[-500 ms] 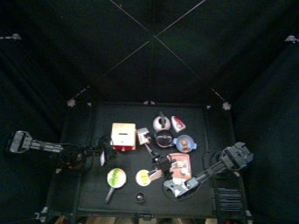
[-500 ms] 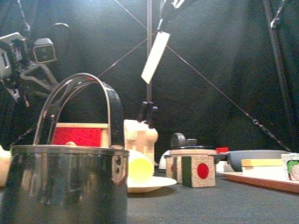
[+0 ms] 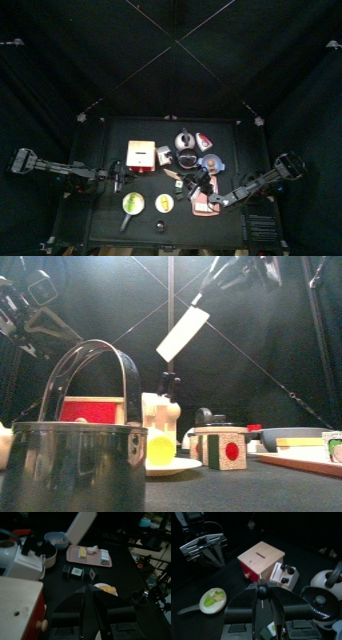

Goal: Grab cleaver with other hand

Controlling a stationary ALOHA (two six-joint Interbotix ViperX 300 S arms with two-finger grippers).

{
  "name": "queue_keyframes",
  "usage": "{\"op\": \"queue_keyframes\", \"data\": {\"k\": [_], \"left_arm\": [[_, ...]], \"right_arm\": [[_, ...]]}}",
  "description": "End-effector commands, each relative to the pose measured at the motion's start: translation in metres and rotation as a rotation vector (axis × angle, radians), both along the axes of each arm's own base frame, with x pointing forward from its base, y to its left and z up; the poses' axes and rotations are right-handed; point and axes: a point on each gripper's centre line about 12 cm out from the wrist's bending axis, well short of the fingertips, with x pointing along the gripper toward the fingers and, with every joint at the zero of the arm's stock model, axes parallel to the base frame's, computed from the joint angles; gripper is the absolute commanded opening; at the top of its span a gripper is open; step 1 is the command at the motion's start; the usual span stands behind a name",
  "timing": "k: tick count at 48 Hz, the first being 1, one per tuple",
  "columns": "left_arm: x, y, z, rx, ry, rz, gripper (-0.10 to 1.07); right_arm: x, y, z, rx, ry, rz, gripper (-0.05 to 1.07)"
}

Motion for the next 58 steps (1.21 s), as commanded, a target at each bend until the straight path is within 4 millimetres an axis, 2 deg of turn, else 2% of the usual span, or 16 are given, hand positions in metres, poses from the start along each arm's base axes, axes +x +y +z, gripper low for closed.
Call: {"op": "queue_keyframes", "data": {"k": [1, 10, 18, 29, 36, 40, 46, 50, 58], "left_arm": [[0.006, -0.005, 0.019, 0.079, -0.105, -0.050, 0.59], [0.008, -0.007, 0.034, 0.119, -0.223, -0.067, 0.59], [0.013, -0.009, 0.032, 0.136, -0.232, -0.079, 0.59], [0.032, -0.012, 0.038, 0.133, -0.222, -0.089, 0.61], [0.047, -0.015, 0.037, 0.153, -0.202, -0.102, 0.73], [0.053, -0.016, 0.037, 0.195, -0.193, -0.125, 0.88], [0.055, -0.013, 0.036, 0.246, -0.191, -0.141, 1.04], [0.056, -0.006, 0.038, 0.237, -0.203, -0.110, 1.05], [0.060, 0.006, 0.041, 0.196, -0.239, -0.042, 1.04]], "right_arm": [[-0.016, -0.014, 0.009, -0.091, -0.065, 0.066, 0.54], [-0.023, -0.016, -0.005, -0.117, -0.069, 0.222, 0.54], [-0.023, -0.018, -0.019, -0.156, -0.076, 0.276, 0.54], [-0.020, 0.000, -0.020, -0.340, -0.080, 0.454, 0.54], [-0.015, 0.004, -0.029, -0.354, -0.050, 0.466, 0.54], [-0.010, 0.003, -0.034, -0.357, -0.040, 0.447, 0.54], [-0.003, -0.001, -0.017, -0.347, -0.090, 0.384, 0.54], [-0.005, -0.003, -0.010, -0.327, -0.108, 0.369, 0.54], [-0.006, -0.003, -0.017, -0.310, -0.093, 0.353, 0.54]]}}
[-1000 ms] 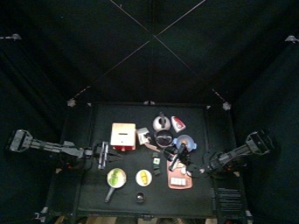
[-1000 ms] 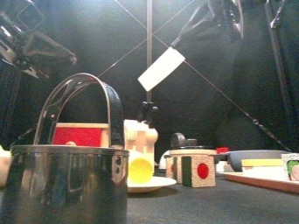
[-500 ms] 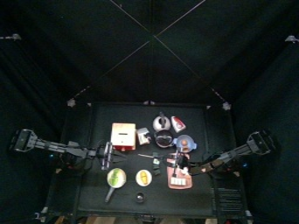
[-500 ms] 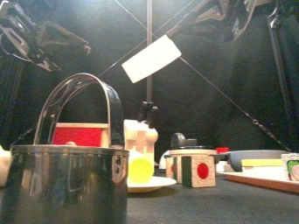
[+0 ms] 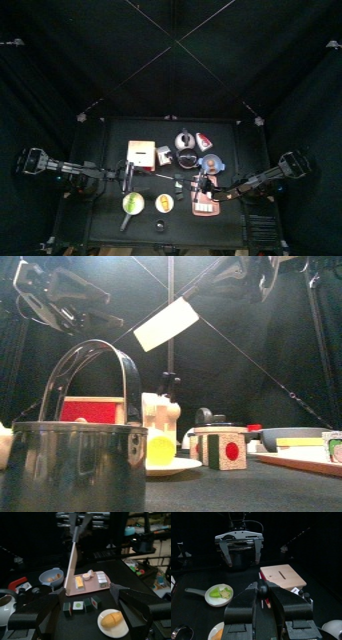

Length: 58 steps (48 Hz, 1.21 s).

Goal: Grab cleaver with other hand

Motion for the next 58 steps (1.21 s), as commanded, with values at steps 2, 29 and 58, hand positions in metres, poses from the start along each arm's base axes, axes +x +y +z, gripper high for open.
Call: {"op": "queue_keyframes", "data": {"k": [2, 29, 58], "left_arm": [[0.008, 0.005, 0.011, -0.022, -0.067, 0.025, 1.04], [0.034, 0.014, -0.005, -0.020, -0.069, 0.049, 1.04], [0.034, 0.004, -0.002, -0.011, -0.087, 0.009, 1.03]], "right_arm": [[0.000, -0.002, 0.009, 0.029, -0.031, -0.032, 0.54], [-0.002, 0.029, 0.011, -0.035, -0.076, 0.017, 0.54], [0.003, 0.031, 0.016, -0.050, -0.095, 0.024, 0.54]]}}
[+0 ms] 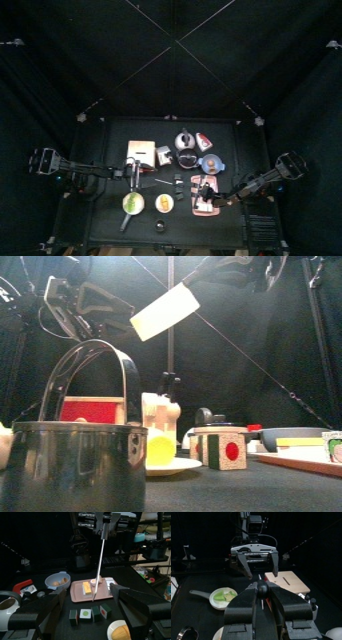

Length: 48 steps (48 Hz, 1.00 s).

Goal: Grab cleaver with other hand

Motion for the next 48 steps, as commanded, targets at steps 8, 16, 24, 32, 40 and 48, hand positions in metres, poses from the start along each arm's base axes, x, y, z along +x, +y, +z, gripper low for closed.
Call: {"op": "queue_keyframes", "data": {"k": [8, 16, 24, 32, 40, 48], "left_arm": [[0.0092, -0.0035, 0.0105, 0.010, -0.037, -0.018, 0.98], [0.0131, -0.0065, 0.0127, 0.018, -0.043, -0.033, 0.91], [0.0142, -0.0087, 0.0102, 0.032, -0.035, -0.048, 0.84], [0.0134, -0.0109, 0.0090, 0.046, -0.032, -0.064, 0.78], [0.0137, -0.0107, 0.0095, 0.050, -0.034, -0.065, 0.67], [0.0137, -0.0109, 0.0094, 0.051, -0.033, -0.067, 0.52]], "right_arm": [[0.0041, 0.0012, 0.0153, -0.004, -0.051, -0.004, 0.54], [0.0059, 0.0029, 0.0163, -0.007, -0.054, 0.000, 0.54], [0.0056, 0.0030, 0.0177, -0.006, -0.060, -0.002, 0.54], [0.0045, 0.0029, 0.0178, -0.008, -0.064, -0.006, 0.54], [0.0036, 0.0018, 0.0170, -0.009, -0.065, -0.012, 0.54], [0.0035, 0.0018, 0.0169, -0.008, -0.064, -0.013, 0.54]]}}
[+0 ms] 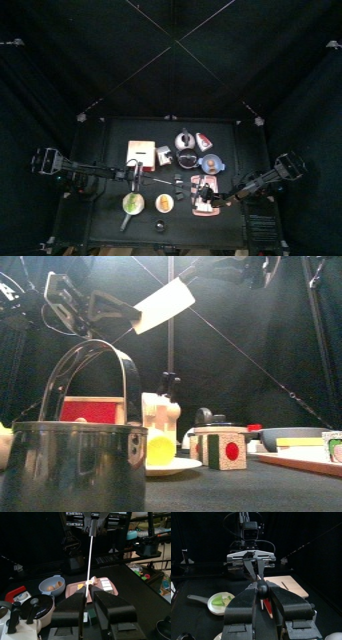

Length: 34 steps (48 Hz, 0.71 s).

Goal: Grab cleaver with other hand

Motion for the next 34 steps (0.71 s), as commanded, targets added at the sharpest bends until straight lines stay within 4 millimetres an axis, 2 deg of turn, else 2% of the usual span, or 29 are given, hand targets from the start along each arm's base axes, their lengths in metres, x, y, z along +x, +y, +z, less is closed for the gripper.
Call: {"op": "queue_keyframes", "data": {"k": [1, 13, 34], "left_arm": [[0.004, 0.000, 0.008, 0.001, -0.031, -0.003, 0.51], [0.000, -0.001, 0.005, 0.007, -0.023, -0.009, 0.40], [-0.001, -0.001, 0.011, 0.007, -0.040, -0.009, 0.40]], "right_arm": [[0.000, 0.000, 0.012, 0.011, -0.036, -0.001, 0.54], [0.001, -0.005, 0.009, 0.008, -0.023, -0.012, 0.54], [0.006, 0.004, 0.001, 0.035, 0.035, 0.042, 0.55]]}}
